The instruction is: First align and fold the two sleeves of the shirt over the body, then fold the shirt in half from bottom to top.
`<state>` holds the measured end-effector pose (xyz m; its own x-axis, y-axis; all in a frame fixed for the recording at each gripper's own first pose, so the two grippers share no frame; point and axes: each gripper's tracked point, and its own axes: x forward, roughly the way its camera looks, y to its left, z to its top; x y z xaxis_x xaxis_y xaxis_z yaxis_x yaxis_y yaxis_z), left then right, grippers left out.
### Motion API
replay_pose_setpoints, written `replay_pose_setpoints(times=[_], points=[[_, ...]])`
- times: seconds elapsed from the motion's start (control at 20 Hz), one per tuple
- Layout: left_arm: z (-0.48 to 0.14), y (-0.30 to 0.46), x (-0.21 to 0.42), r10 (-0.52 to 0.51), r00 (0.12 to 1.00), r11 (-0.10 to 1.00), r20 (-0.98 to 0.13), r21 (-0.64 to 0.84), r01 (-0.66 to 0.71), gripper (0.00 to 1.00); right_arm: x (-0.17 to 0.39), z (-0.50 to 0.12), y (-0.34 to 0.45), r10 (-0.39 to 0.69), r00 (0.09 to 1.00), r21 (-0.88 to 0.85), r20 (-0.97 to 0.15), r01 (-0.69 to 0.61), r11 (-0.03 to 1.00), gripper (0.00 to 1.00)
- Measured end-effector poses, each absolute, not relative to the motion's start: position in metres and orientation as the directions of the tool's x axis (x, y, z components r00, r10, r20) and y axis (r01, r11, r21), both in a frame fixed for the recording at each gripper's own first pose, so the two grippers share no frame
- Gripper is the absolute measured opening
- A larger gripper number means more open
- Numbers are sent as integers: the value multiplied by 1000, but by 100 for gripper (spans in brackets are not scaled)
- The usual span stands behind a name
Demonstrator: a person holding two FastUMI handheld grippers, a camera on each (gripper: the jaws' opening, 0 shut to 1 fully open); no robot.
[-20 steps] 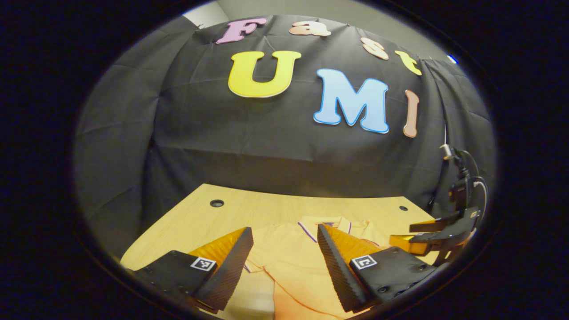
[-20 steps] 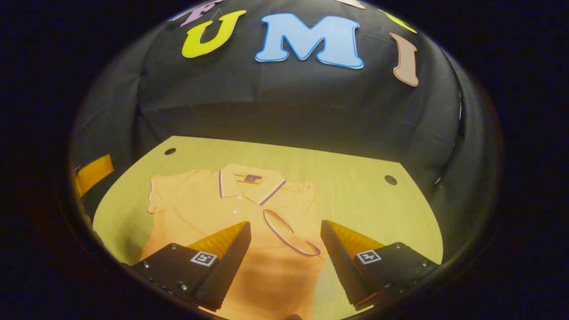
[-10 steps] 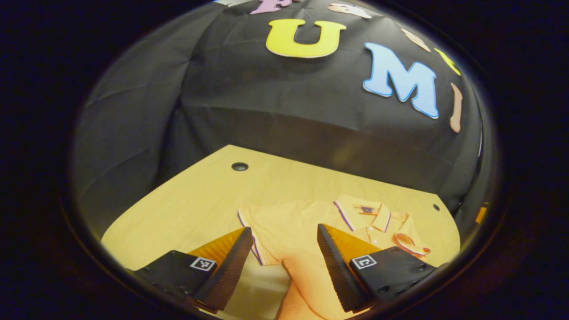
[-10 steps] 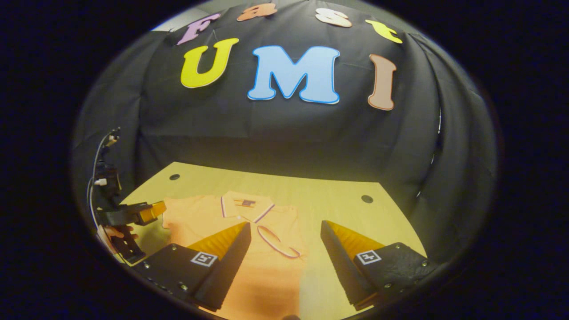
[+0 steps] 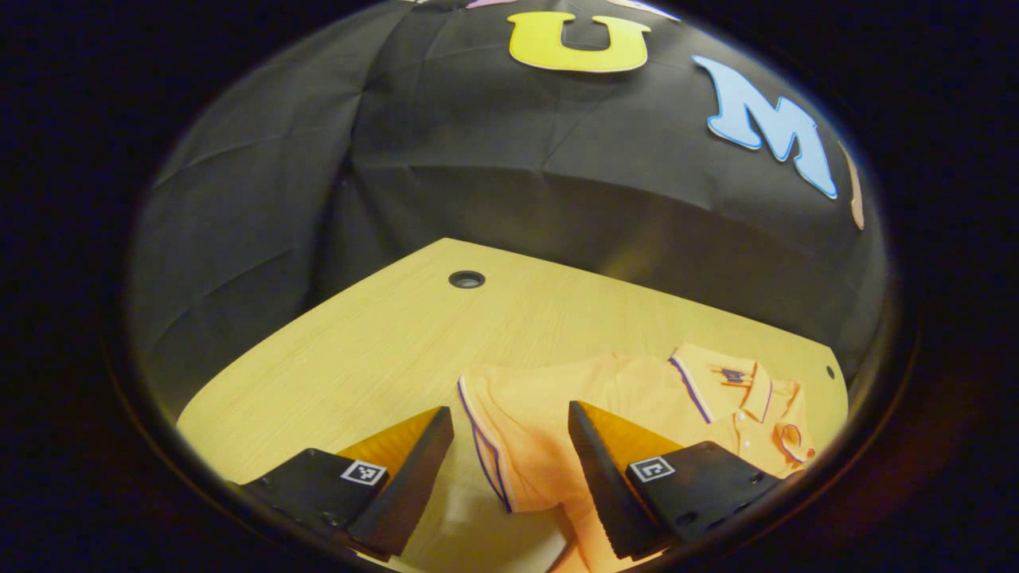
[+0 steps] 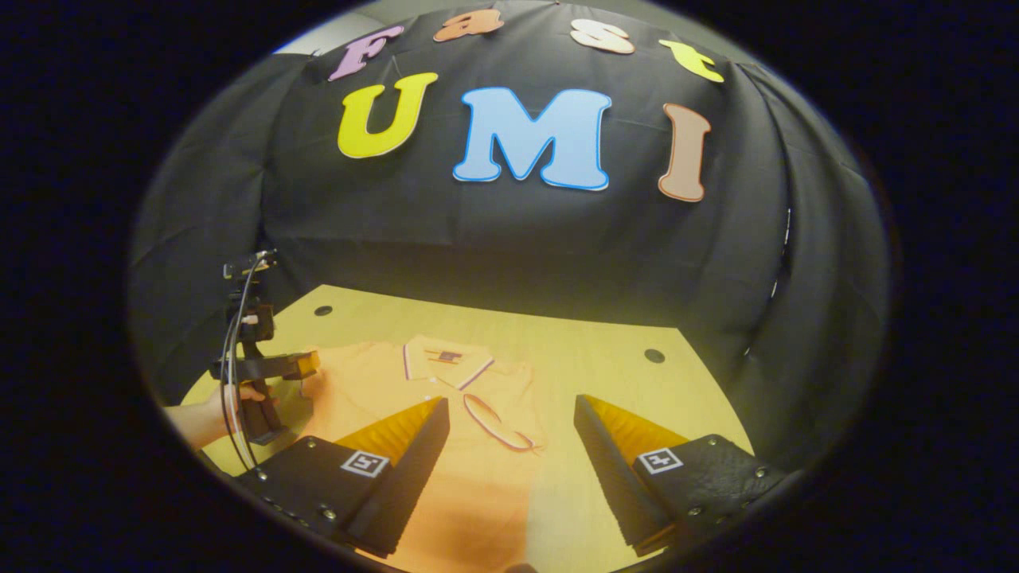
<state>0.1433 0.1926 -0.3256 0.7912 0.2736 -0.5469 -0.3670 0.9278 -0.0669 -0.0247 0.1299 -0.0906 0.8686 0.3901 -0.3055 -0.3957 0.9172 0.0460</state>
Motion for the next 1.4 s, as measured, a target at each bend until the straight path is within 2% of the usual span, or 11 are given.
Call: replay_pose_setpoints(times=[0.3,0.55,0.7,0.9,1.0,1.05,1.4], points=[[-357,199,154,273,754,932,-597,-30,-361,93,-36,-99,140,392,858,77,-333,-389,918,98],[-366,195,170,253,752,953,-609,22,-303,95,-43,-106,150,370,864,153,-342,-337,929,98],[-365,193,173,249,752,958,-611,42,-283,80,-43,-110,158,369,862,177,-347,-326,928,98],[-364,193,172,248,753,957,-610,35,-287,27,-46,-112,158,378,860,166,-343,-341,925,98],[-363,192,173,250,753,959,-608,46,-281,24,-49,-111,150,369,866,151,-337,-337,929,95],[-363,191,172,251,751,959,-611,52,-279,10,-50,-111,145,364,870,145,-334,-334,931,98],[-323,172,183,252,808,965,-533,76,-251,9,-54,-118,115,322,885,141,-337,-291,946,98]])
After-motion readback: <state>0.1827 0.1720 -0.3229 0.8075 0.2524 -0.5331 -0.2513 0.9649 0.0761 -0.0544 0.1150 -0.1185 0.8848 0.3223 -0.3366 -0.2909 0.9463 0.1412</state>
